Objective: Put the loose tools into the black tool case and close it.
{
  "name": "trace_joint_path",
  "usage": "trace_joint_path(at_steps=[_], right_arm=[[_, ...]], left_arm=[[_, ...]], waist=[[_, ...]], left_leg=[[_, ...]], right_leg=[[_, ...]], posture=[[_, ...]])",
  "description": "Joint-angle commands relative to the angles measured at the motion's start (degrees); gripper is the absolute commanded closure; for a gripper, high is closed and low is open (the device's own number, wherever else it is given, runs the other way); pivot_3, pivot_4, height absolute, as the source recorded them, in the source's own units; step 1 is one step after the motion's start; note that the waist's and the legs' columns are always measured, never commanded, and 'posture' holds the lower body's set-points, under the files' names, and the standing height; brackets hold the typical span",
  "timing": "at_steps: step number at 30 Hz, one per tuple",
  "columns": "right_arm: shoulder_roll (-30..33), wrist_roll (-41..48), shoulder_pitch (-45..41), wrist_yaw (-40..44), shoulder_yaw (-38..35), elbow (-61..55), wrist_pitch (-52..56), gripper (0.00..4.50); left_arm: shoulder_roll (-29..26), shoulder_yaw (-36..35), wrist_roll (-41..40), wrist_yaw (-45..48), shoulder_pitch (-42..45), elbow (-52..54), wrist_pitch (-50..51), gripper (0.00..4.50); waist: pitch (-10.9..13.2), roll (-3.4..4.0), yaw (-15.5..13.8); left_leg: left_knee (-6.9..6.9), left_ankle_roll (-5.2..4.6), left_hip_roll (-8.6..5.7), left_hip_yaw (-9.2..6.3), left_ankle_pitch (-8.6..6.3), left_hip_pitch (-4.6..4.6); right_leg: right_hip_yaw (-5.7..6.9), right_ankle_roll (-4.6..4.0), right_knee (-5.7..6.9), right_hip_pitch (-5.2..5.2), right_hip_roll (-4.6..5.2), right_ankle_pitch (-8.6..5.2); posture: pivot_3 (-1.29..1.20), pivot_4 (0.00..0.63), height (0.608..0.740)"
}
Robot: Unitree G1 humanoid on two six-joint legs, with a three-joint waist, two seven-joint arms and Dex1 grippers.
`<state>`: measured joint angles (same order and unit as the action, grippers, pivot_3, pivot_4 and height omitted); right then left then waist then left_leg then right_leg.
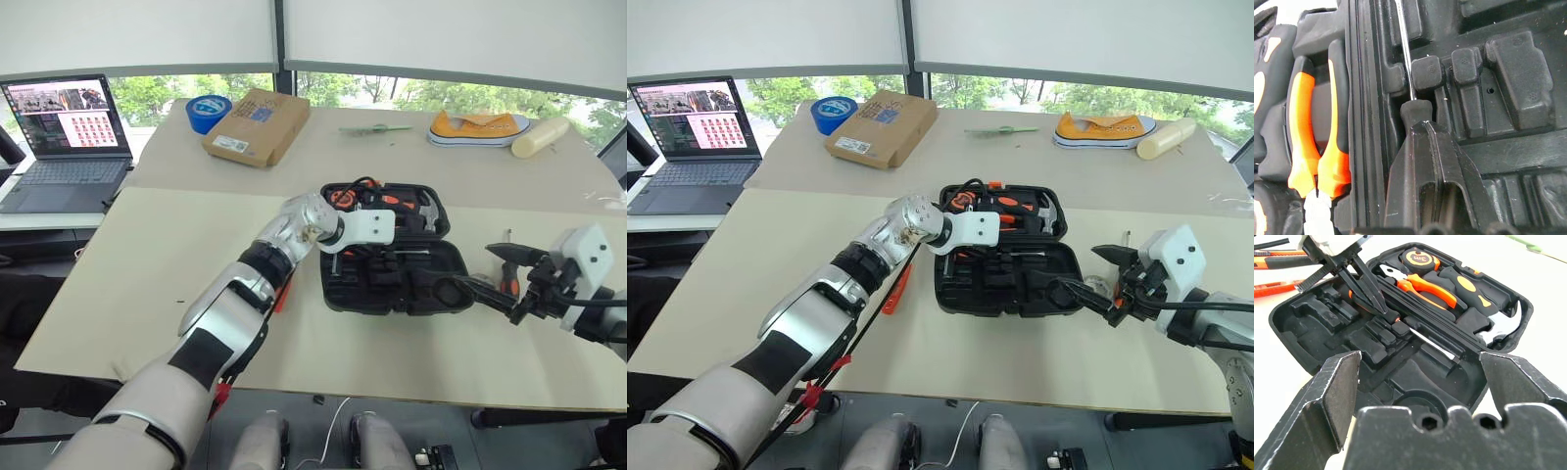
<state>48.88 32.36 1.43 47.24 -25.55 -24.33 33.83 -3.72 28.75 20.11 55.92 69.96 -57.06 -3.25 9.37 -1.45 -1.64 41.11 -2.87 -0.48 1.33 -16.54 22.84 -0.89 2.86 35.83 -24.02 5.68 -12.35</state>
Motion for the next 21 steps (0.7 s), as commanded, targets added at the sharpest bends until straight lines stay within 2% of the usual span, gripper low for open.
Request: trace_joint_path(at_steps=[1,6,9,12,19,21], right_arm=[[-0.2,0.2,0.4,-1.0,-1.8,-2.2,-1.0,0.0],[-1.2,0.0,3.1,-3.1,-5.3,-2.4,-0.3,0.0],[-2.2,0.1,5.1,-5.0,-8.3,-2.0,0.4,0.0],[-3.1,0.9,7.4,-6.8,-12.6,-1.5,2.1,0.0],[-5.5,5.2,15.4,-8.6,-21.7,-4.1,8.6,0.0],[-6.0,5.2,16.2,-9.7,-21.9,-3.4,9.2,0.0]], left_arm=[[-0.2,0.0,0.9,-1.0,-0.1,-1.8,0.3,4.48],[-5.1,-10.0,-10.5,7.8,-2.5,9.9,7.4,4.48],[-10.4,-15.9,-21.8,18.5,-8.0,25.9,18.8,3.69],[-18.1,-20.3,-31.3,25.1,-14.6,42.0,30.5,2.66],[-31.6,-30.5,-48.3,24.5,-25.9,64.0,52.2,0.04],[-33.2,-32.4,-51.3,22.5,-28.5,67.9,55.0,0.04]], waist=[[0.0,0.0,-0.1],[0.0,0.03,0.6],[0.0,0.12,1.3],[0.0,0.17,1.4],[-0.1,0.21,0.9],[-0.1,0.21,0.9]], left_leg=[[0.03,-0.01,-0.03,0.0,0.0,0.0],[0.14,-0.03,0.04,0.0,-0.02,0.14],[0.04,-0.02,0.26,0.02,-0.01,0.25],[-0.07,0.02,0.35,-0.01,0.01,0.24],[-0.07,0.02,0.35,-0.04,0.01,0.07],[-0.08,0.01,0.35,-0.04,0.0,0.04]], right_leg=[[-0.01,0.01,-0.01,-0.01,0.04,0.0],[-0.02,0.01,0.17,-0.22,0.0,-0.01],[-0.06,-0.02,0.33,-0.37,-0.13,0.0],[-0.06,-0.03,0.3,-0.39,-0.16,0.0],[-0.07,-0.02,0.25,-0.18,-0.12,-0.01],[-0.07,-0.02,0.23,-0.13,-0.1,-0.02]], posture=[[0.0,0.15,0.735],[0.0,0.15,0.735],[0.0,0.15,0.735],[0.0,0.15,0.735],[0.0,0.15,0.735],[0.0,0.15,0.735]])
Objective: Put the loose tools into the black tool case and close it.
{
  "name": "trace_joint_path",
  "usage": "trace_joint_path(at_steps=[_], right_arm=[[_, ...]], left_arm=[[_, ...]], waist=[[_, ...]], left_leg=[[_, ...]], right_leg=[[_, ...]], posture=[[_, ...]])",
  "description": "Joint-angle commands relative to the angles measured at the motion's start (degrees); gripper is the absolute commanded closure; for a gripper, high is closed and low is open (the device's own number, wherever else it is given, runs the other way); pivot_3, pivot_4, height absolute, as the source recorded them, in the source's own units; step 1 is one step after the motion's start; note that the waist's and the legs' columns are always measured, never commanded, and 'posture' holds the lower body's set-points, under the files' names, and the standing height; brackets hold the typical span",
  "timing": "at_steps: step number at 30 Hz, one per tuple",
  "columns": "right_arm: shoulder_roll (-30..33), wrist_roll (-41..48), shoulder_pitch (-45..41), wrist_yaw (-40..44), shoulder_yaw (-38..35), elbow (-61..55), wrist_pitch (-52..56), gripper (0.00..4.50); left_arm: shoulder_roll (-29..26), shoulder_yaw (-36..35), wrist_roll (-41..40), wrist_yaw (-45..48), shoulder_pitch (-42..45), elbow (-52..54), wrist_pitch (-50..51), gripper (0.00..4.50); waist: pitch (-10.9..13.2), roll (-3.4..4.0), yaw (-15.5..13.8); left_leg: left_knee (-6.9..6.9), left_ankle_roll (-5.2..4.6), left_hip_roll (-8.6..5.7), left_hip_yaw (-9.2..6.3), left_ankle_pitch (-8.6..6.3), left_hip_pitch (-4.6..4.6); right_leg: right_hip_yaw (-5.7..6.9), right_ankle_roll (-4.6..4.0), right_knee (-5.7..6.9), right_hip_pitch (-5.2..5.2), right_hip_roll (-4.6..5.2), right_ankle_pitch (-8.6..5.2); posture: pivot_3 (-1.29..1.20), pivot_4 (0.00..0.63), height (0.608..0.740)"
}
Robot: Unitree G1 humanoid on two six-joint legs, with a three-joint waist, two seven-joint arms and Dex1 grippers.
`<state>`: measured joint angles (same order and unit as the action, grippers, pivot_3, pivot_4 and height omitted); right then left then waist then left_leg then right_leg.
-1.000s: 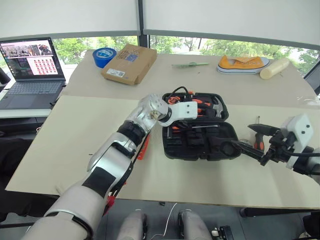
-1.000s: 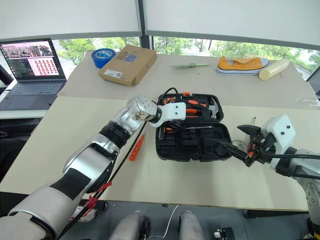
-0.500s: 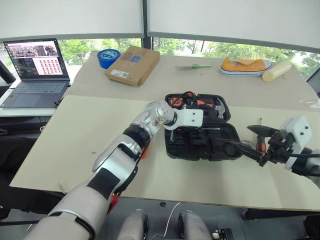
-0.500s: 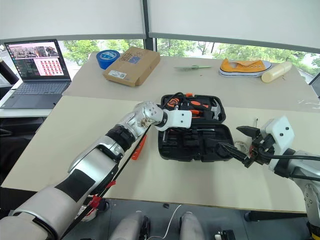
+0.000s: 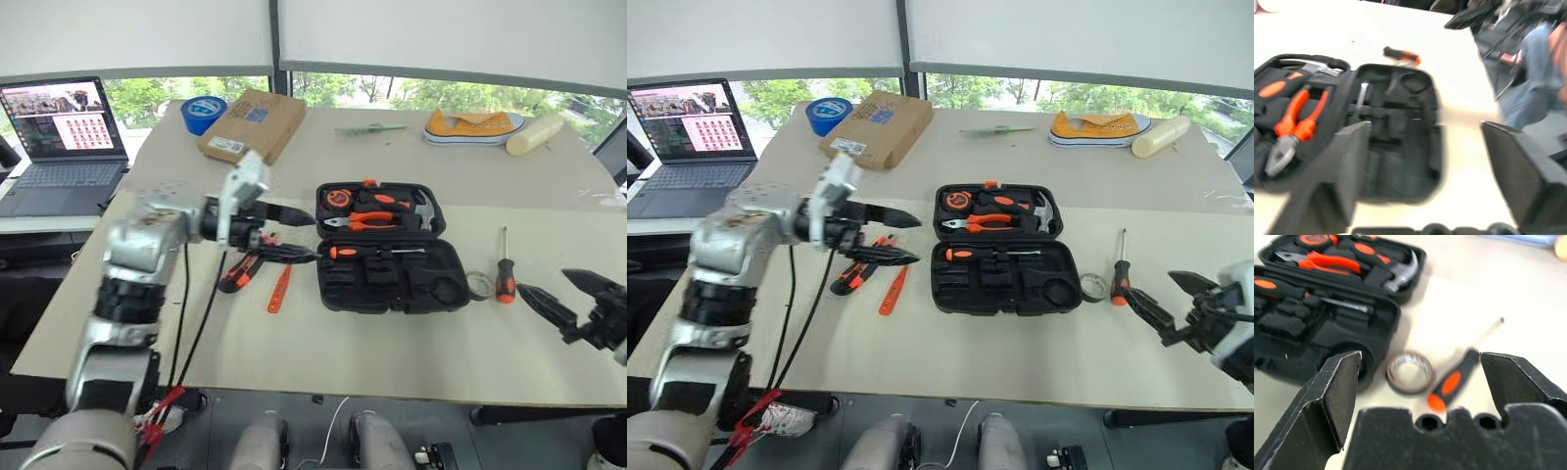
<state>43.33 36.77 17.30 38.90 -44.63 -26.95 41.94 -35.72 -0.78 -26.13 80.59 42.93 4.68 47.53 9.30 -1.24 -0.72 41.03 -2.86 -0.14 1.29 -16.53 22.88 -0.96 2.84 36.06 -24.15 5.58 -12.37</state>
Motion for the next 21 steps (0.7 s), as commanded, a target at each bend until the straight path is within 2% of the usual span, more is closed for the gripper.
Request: trace_joint_path(at_steps=[1,7,13,16,21], right_arm=[[-0.8,0.5,-0.1,-2.5,-2.1,0.0,1.2,0.0],[-1.8,-3.0,-4.8,-6.4,4.8,4.3,-0.3,0.0],[-3.2,-11.6,-14.0,-11.9,13.5,15.9,-6.6,0.0],[-4.4,-13.2,-17.9,-13.3,15.4,20.3,-8.2,0.0],[-5.3,-15.5,-19.7,-14.0,17.3,24.8,-10.4,0.0]], left_arm=[[-1.5,-3.5,-6.0,-3.5,-2.7,7.9,4.8,0.04],[-1.1,-3.1,-9.4,-10.3,-5.4,13.8,6.2,0.04],[-2.9,-0.8,-9.5,-11.9,-6.6,16.1,3.9,0.04],[-3.5,-0.4,-10.0,-12.6,-6.5,16.1,3.5,0.04],[-4.3,-0.1,-10.4,-13.1,-6.1,15.4,2.7,0.04]], waist=[[0.0,0.0,0.0],[0.0,0.0,0.2],[0.0,0.0,0.5],[0.0,0.01,0.5],[0.0,0.01,0.4]], left_leg=[[0.01,0.0,0.0,0.0,0.0,-0.02],[-0.01,0.03,-0.02,0.05,0.02,-0.1],[-0.07,0.07,-0.05,0.18,0.04,-0.17],[-0.08,0.09,-0.04,0.2,0.05,-0.18],[-0.11,0.09,-0.04,0.19,0.05,-0.18]], right_leg=[[0.0,0.0,-0.02,0.02,0.0,0.0],[-0.05,-0.03,-0.16,0.01,-0.03,-0.01],[-0.17,-0.06,-0.14,-0.04,-0.04,-0.02],[-0.17,-0.07,-0.14,-0.04,-0.07,-0.03],[-0.16,-0.07,-0.13,-0.03,-0.06,-0.03]], posture=[[0.0,0.15,0.735],[0.0,0.15,0.735],[0.0,0.15,0.735],[0.0,0.15,0.735],[0.0,0.15,0.735]])
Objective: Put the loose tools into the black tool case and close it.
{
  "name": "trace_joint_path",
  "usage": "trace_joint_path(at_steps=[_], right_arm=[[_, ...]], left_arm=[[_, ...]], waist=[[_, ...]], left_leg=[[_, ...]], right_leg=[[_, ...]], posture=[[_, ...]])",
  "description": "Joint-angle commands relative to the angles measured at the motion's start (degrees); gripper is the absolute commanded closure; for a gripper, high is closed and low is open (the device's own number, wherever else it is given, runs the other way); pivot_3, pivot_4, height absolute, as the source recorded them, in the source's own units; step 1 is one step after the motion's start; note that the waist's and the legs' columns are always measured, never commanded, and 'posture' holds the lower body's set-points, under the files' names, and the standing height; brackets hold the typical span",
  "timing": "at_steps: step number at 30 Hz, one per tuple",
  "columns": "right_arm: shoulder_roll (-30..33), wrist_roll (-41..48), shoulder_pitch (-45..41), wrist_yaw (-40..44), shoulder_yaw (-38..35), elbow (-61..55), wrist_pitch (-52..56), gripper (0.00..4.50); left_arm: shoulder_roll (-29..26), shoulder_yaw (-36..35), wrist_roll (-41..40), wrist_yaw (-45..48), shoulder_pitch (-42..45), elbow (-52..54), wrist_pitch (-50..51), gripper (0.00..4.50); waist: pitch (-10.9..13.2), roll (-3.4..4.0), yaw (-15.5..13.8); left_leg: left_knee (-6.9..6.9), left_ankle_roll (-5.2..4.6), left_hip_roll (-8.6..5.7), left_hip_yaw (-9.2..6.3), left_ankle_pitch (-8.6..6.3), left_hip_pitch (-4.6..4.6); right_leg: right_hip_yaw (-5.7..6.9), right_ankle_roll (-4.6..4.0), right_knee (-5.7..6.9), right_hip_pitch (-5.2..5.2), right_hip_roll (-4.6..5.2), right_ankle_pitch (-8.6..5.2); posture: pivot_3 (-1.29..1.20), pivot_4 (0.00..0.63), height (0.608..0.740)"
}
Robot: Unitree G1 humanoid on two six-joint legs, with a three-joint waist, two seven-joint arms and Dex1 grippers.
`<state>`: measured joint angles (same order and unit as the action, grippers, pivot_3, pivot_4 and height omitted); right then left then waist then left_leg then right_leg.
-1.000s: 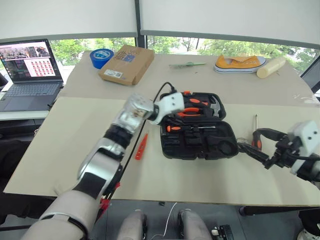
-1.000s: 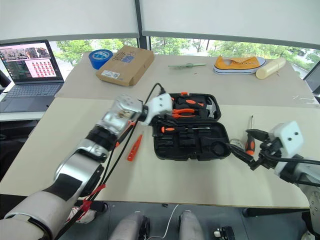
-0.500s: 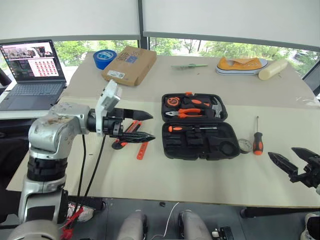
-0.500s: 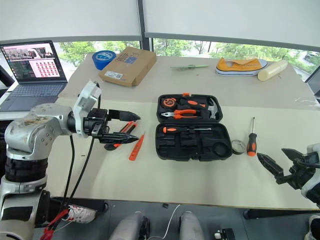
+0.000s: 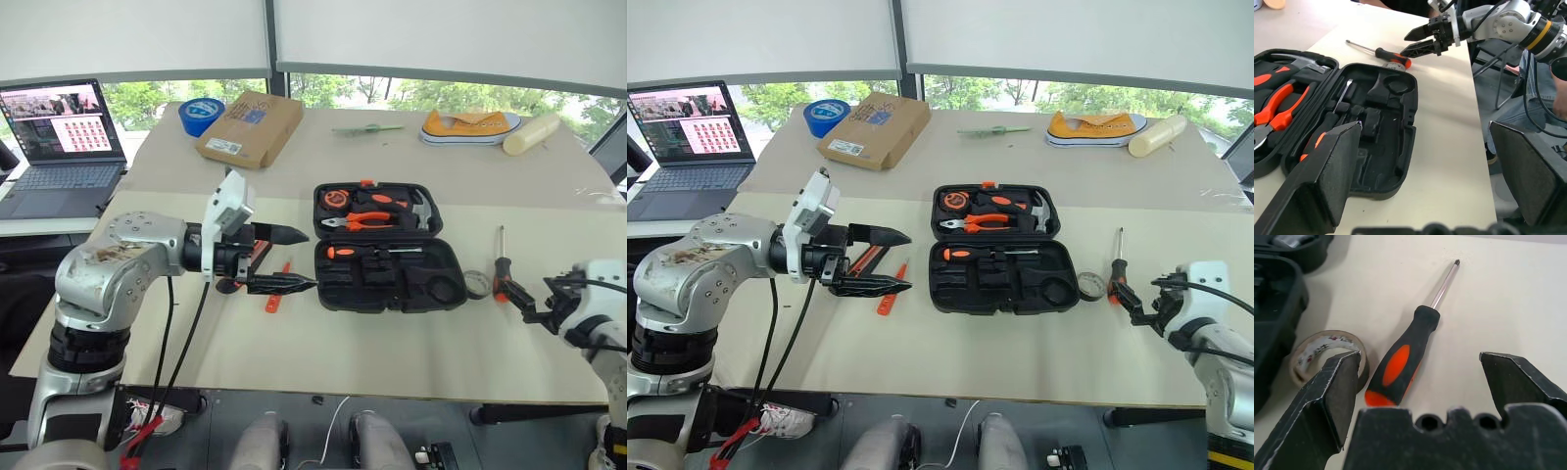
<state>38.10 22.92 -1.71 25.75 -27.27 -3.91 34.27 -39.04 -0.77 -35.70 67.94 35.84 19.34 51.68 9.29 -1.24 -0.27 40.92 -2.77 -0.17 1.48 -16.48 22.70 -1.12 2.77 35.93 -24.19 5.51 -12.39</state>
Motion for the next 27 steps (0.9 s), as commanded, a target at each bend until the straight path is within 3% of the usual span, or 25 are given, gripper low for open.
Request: trace_joint_path(at_steps=[1,11,19,22,27], right_arm=[[-0.2,-2.4,-0.9,-1.1,0.3,3.1,-3.6,0.0],[0.1,-5.7,-0.3,-1.9,0.7,6.4,-7.9,0.0],[0.9,-5.8,-2.9,3.6,3.0,11.6,-11.5,0.0],[2.0,-6.8,-4.3,5.1,3.5,15.7,-13.2,0.76],[2.3,-6.1,-5.8,5.8,2.8,18.7,-14.7,2.4]], left_arm=[[-1.0,0.1,-0.8,-0.6,1.1,0.6,-1.8,0.04],[-2.1,1.6,-0.6,-1.2,1.3,-0.1,-4.1,0.04],[-2.3,2.6,-0.1,-1.0,1.8,-0.9,-5.8,0.04],[-2.4,3.0,0.1,-0.9,2.6,-1.8,-6.4,0.0],[-2.8,3.4,0.0,-0.9,3.0,-2.3,-6.9,0.0]], waist=[[0.0,0.0,0.0],[0.0,0.01,0.3],[0.0,0.01,0.5],[0.0,0.01,0.5],[0.0,0.0,0.5]], left_leg=[[0.0,0.0,0.0,0.0,0.0,0.0],[-0.04,0.0,0.02,0.01,0.0,0.0],[-0.04,0.0,0.02,0.02,0.0,-0.01],[-0.06,0.0,0.01,0.01,0.0,-0.02],[-0.06,0.0,0.01,0.02,0.0,-0.02]], right_leg=[[0.0,0.0,0.01,0.0,0.0,0.0],[-0.01,0.0,-0.01,-0.02,-0.01,0.0],[-0.01,0.0,-0.05,-0.01,-0.01,0.0],[0.0,0.0,-0.05,-0.01,-0.01,0.0],[-0.01,0.0,-0.05,0.01,0.0,0.0]], posture=[[0.0,0.15,0.735],[0.0,0.15,0.735],[0.0,0.15,0.735],[0.0,0.15,0.735],[0.0,0.15,0.735]])
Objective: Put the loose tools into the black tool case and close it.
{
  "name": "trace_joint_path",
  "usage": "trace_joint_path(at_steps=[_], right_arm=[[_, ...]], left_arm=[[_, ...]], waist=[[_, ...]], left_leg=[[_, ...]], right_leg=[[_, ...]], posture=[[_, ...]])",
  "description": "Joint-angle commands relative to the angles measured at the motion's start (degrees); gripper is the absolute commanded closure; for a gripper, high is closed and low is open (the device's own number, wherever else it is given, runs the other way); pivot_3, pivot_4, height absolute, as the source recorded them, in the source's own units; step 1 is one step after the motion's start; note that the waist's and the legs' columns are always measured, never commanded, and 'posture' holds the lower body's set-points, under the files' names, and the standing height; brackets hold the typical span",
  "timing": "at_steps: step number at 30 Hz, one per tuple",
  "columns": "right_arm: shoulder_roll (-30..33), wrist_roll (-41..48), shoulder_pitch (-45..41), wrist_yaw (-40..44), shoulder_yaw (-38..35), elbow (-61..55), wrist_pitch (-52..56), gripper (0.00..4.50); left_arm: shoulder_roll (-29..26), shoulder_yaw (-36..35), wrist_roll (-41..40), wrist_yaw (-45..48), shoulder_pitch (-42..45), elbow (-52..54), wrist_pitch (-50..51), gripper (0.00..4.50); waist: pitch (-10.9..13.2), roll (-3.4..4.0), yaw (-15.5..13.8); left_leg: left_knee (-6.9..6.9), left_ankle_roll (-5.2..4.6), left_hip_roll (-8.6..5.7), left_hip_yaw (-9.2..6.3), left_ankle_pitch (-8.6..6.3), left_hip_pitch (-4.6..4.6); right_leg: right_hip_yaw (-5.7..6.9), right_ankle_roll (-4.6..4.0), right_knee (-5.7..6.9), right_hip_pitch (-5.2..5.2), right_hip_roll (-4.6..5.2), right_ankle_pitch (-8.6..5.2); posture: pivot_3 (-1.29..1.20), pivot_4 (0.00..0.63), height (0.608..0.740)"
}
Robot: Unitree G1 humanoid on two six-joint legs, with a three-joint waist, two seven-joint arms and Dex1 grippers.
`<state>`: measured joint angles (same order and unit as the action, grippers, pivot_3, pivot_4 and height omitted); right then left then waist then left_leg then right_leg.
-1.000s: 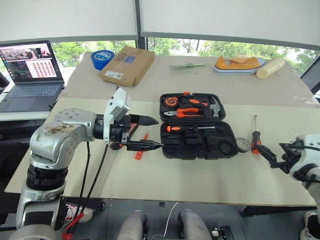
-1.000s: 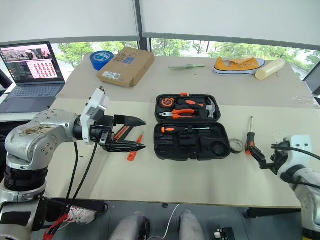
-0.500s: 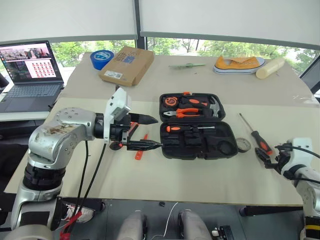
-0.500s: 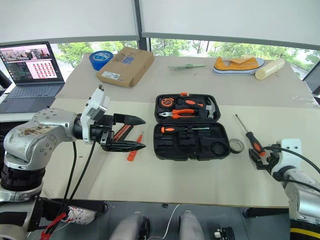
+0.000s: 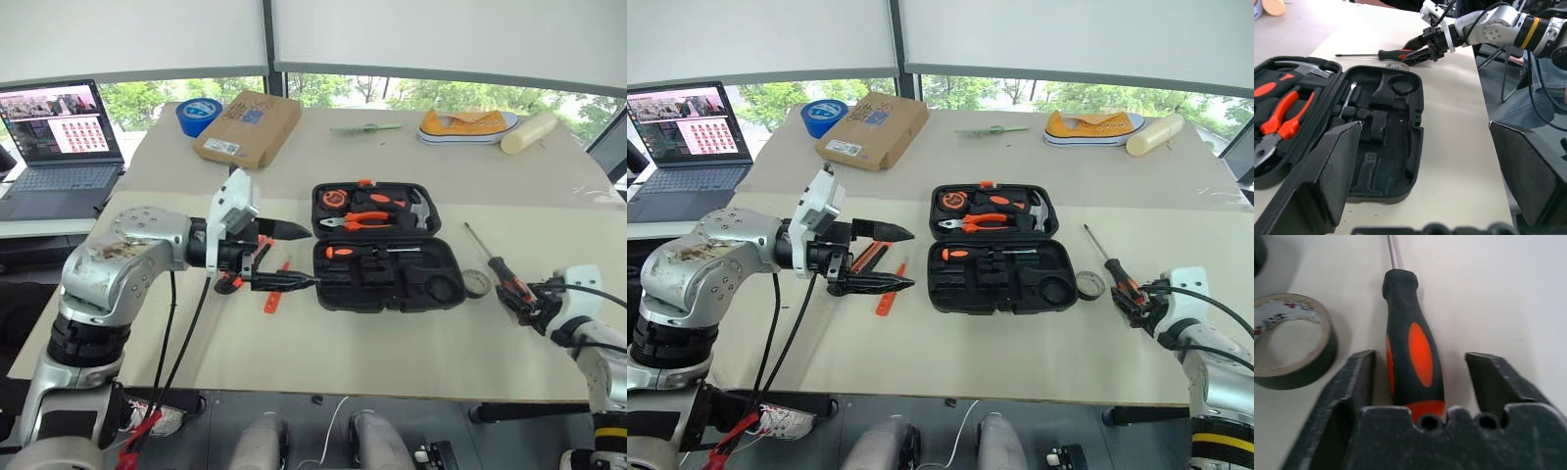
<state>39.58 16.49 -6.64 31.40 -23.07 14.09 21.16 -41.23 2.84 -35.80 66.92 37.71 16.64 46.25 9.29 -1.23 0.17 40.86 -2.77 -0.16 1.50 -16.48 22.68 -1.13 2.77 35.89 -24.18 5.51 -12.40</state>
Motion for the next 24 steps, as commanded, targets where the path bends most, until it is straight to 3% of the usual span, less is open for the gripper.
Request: trace_joint_path(at_steps=[1,4,9,11,16,19,24], right_arm=[[0.7,0.6,-0.9,0.1,-1.7,0.8,-1.6,2.74],[0.8,1.2,-0.7,0.0,-2.7,0.0,-1.9,3.48],[3.9,2.0,-2.9,2.5,-3.4,-1.9,-3.1,3.48],[6.5,4.2,-6.3,8.2,-1.9,-3.1,-2.6,3.48],[12.2,6.1,-17.4,29.0,10.0,-6.8,-3.6,3.48],[13.1,5.2,-22.5,37.0,15.8,-5.9,-4.9,3.48],[10.9,-3.6,-30.3,46.7,27.0,3.7,-19.7,3.48]], left_arm=[[-0.7,-0.2,0.1,0.1,1.1,0.4,-1.6,0.0],[-0.9,-0.1,0.1,0.1,1.0,0.3,-1.8,0.0],[-1.4,-0.2,0.2,0.1,0.0,0.6,-1.8,0.0],[-2.2,0.1,0.6,0.7,-0.6,0.2,-2.2,0.0],[-3.5,1.4,1.2,3.2,-0.6,-1.2,-3.3,0.0],[-3.6,2.3,2.1,4.2,-0.2,-2.2,-4.5,0.0],[-3.1,3.3,2.6,4.6,0.4,-2.2,-5.4,0.0]], waist=[[0.0,0.0,0.0],[0.0,0.0,0.0],[0.0,0.03,0.1],[0.0,0.07,0.3],[0.1,0.2,1.0],[0.1,0.2,0.9],[0.1,0.19,-0.2]], left_leg=[[0.0,0.0,0.01,0.0,0.0,0.0],[0.0,0.0,0.01,-0.01,0.0,0.0],[-0.01,0.0,0.0,0.01,0.0,0.0],[-0.01,0.0,0.01,0.04,0.0,0.0],[-0.09,-0.01,0.04,0.09,-0.01,-0.08],[-0.14,-0.01,0.08,0.09,-0.01,-0.16],[-0.04,-0.01,0.04,0.06,-0.01,0.04]], right_leg=[[0.0,0.0,0.0,-0.01,-0.01,0.0],[0.0,0.0,0.0,0.0,-0.01,0.0],[-0.02,0.0,0.0,-0.02,0.0,0.0],[-0.04,0.0,0.0,-0.04,0.0,0.0],[-0.15,-0.01,-0.01,-0.05,-0.15,0.0],[-0.15,-0.07,-0.04,-0.05,-0.27,-0.02],[-0.03,-0.05,0.01,-0.07,-0.07,-0.01]], posture=[[0.0,0.15,0.735],[0.0,0.15,0.735],[0.0,0.15,0.735],[0.0,0.15,0.735],[0.0,0.15,0.735],[0.0,0.15,0.735],[0.0,0.15,0.735]])
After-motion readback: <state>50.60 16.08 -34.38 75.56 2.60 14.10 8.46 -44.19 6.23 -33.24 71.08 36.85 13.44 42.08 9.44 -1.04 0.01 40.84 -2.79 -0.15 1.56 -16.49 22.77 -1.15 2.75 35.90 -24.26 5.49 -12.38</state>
